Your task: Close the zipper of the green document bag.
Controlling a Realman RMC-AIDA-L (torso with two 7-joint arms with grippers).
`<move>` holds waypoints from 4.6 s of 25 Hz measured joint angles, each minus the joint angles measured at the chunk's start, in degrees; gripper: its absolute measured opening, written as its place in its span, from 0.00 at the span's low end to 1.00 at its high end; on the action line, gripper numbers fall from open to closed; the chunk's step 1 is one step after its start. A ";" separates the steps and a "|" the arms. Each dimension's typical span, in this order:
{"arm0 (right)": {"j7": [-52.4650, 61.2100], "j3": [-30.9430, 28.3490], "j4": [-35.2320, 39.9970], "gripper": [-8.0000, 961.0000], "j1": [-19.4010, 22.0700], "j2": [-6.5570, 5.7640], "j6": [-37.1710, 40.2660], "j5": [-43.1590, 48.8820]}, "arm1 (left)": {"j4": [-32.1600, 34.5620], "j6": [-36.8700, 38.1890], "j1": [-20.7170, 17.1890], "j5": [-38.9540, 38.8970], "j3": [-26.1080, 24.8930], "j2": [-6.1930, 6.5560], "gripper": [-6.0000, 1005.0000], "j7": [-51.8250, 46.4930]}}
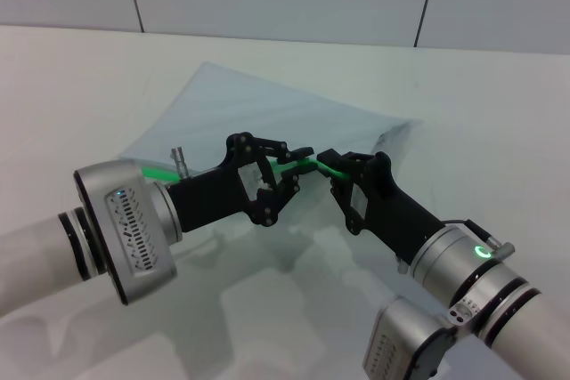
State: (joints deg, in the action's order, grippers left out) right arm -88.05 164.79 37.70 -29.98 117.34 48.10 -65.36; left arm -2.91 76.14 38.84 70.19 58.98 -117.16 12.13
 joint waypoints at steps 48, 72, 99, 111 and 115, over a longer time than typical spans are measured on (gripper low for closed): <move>14.49 -0.53 -9.00 0.23 0.63 -0.33 12.33 -6.35 | 0.37 -1.71 -4.82 -1.59 -8.21 0.58 0.09 -0.23; 20.64 -1.25 -12.26 0.25 1.38 -0.04 23.06 -24.78 | -0.02 2.28 -5.54 -6.56 -12.07 0.24 0.11 -0.41; 75.07 0.00 -13.62 0.93 4.08 -0.44 44.22 -21.38 | -0.34 17.34 -9.10 -22.87 -13.35 0.79 0.66 -22.28; 76.64 0.00 -13.08 0.93 3.49 -0.44 44.98 -20.95 | -0.16 19.66 -9.69 -25.12 -13.37 0.88 0.66 -27.30; 76.92 0.00 -12.98 0.93 3.44 -0.42 45.01 -20.87 | -0.17 19.69 -9.68 -25.12 -13.37 0.88 0.66 -27.33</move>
State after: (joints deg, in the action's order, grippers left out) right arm -11.13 164.80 24.72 -26.55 116.92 93.11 -86.23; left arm -3.07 95.83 29.17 45.06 45.61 -116.28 -15.19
